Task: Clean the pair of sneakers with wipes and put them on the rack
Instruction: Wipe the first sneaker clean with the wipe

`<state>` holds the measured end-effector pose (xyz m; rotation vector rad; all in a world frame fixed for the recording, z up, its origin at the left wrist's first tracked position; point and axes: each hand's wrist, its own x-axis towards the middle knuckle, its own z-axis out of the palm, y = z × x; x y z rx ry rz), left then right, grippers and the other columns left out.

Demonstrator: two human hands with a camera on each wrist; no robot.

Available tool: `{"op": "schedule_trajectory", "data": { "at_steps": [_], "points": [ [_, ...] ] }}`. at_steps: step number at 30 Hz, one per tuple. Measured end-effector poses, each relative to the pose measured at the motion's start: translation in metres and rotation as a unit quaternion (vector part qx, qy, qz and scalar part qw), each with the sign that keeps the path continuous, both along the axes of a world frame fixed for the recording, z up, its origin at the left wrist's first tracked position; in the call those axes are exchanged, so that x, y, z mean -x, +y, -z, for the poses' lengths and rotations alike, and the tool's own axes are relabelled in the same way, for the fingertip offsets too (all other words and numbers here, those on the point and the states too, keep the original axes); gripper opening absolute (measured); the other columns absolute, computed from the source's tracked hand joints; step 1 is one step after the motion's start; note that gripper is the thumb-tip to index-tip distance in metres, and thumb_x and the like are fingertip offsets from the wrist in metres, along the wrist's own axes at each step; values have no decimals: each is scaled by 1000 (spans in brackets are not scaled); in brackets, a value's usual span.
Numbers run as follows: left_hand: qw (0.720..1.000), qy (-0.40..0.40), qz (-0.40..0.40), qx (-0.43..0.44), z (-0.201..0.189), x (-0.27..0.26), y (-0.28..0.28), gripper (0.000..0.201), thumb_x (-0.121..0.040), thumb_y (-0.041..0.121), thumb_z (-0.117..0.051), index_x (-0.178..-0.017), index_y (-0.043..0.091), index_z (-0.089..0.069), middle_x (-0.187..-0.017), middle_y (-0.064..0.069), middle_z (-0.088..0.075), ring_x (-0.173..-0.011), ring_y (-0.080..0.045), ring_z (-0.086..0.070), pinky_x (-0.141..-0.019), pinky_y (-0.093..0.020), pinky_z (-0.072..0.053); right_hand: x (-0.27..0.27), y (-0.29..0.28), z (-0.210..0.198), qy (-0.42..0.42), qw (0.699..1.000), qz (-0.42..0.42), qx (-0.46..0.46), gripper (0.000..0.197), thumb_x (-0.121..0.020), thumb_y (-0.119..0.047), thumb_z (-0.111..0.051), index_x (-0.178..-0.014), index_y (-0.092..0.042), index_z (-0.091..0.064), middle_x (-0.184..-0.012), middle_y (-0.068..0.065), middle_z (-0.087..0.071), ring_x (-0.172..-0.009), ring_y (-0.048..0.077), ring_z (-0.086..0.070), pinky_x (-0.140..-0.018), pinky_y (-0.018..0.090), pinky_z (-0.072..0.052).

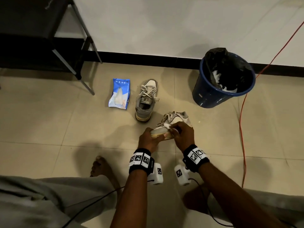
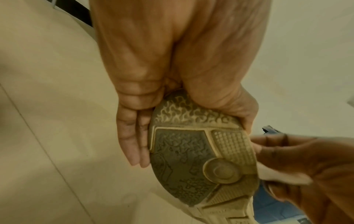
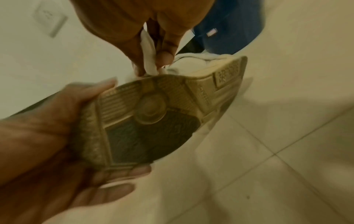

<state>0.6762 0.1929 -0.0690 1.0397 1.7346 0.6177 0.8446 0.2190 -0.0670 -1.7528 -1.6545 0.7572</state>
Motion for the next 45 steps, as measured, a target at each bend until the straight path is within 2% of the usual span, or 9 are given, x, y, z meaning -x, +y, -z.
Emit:
{"op": "schedule_trajectory", "data": {
  "at_steps": [4,8,12,16,25,31,35,40,45],
  "points": [
    [1000,0,-6,-3,2,-1,-1,55,-74,48,-81,-110,12,-61,-105,-3,-68,-91,-20,-61,-75,-23,-43,-22,12,14,26,991,122,51,9,-77,-4,-72,-82,-12,-72,-82,5,-72,-81,21,-67,-68,16,-41],
    [1000,4,-5,8,7,2,1,56,-74,50,-81,-110,13,-61,-105,-3,-67,-95,-23,-63,-75,-24,-44,-6,-14,11,41,998,38,25,8,-77,-6,-74,-81,-12,-70,-79,-2,-70,-74,8,-64,-68,7,-42],
    [1000,7,-11,4,6,2,4,54,-76,50,-79,-110,12,-62,-103,-2,-65,-91,-20,-59,-74,-23,-41,-24,7,17,22,991,116,59,9,-78,-4,-71,-85,-9,-72,-87,8,-73,-83,22,-67,-71,14,-40],
    [1000,18,-10,9,11,4,3,51,-77,50,-78,-108,13,-61,-99,-1,-64,-90,-22,-59,-74,-23,-40,-1,-16,8,32,999,19,15,10,-73,-5,-77,-77,-13,-72,-78,0,-72,-74,9,-64,-68,9,-43],
    [999,0,18,27,20,18,1,53,-75,52,-79,-113,18,-63,-105,-1,-68,-93,-21,-63,-76,-25,-44,0,-20,17,7,1000,-1,-12,12,-73,0,-74,-75,-12,-70,-76,1,-70,-72,12,-64,-65,7,-40],
    [990,-7,47,130,36,45,-9,59,-56,56,-90,-94,13,-75,-68,10,-65,-66,-9,-59,-59,-22,-43,-9,-14,40,-6,995,68,67,11,-78,-5,-70,-85,-13,-68,-89,7,-71,-83,25,-66,-73,23,-47],
    [984,43,111,132,49,40,-12,81,-45,60,-88,-115,24,-72,-110,6,-73,-103,-15,-66,-91,-29,-52,19,-47,43,-85,992,-76,45,7,-81,-9,-64,-86,-14,-61,-87,7,-60,-79,30,-58,-64,28,-39],
    [972,127,161,116,35,30,4,79,-65,52,-86,-131,16,-61,-133,-5,-62,-122,-25,-57,-102,-33,-46,11,-38,43,-71,996,-55,30,10,-79,-6,-65,-85,-14,-63,-88,5,-61,-79,28,-58,-66,26,-39],
    [958,139,184,-173,1,1,55,62,-73,1,-70,-127,32,-63,-136,-1,-53,-128,-21,-46,-103,-31,-42,17,-36,46,14,998,11,55,14,-78,0,-66,-83,-13,-64,-86,1,-66,-82,23,-62,-70,27,-46]
  ]
}}
